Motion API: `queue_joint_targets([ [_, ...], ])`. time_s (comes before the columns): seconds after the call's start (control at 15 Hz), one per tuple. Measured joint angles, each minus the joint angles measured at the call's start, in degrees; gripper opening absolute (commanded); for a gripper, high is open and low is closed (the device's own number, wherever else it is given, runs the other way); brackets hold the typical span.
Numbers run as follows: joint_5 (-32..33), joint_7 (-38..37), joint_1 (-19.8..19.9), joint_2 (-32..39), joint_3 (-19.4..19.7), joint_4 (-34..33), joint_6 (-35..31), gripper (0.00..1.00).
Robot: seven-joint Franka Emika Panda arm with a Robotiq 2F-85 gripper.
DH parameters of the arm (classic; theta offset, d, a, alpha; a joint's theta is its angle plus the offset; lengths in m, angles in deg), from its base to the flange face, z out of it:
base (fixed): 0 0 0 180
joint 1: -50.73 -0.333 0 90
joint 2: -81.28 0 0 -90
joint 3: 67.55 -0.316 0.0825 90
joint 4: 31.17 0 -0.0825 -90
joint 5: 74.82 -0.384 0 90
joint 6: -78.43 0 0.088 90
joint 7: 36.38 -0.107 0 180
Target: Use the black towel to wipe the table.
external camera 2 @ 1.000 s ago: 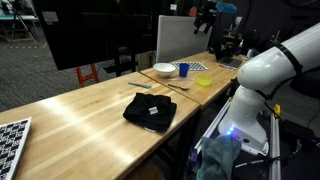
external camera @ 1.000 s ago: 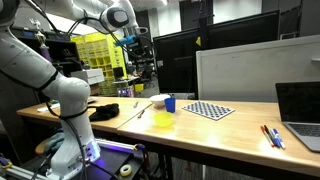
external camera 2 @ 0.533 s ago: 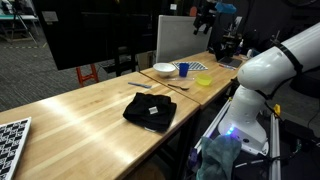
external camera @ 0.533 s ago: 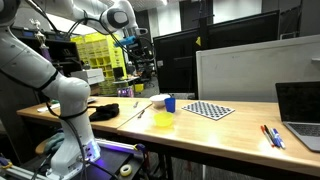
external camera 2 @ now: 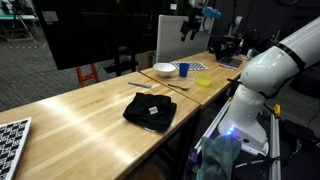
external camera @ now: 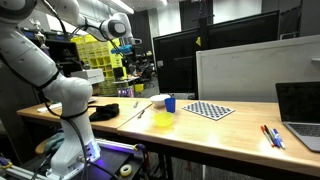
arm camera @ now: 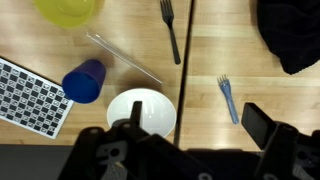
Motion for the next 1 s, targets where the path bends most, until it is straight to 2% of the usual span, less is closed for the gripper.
queue_joint_targets([
  [0.27,-3.18,0.19,-3.87,3.50,-2.73,-0.30,-1.07,1.00],
  [1.0,-6.01,-0.95,-9.86,8.12,-11.94,-1.65,-1.13,1.00],
])
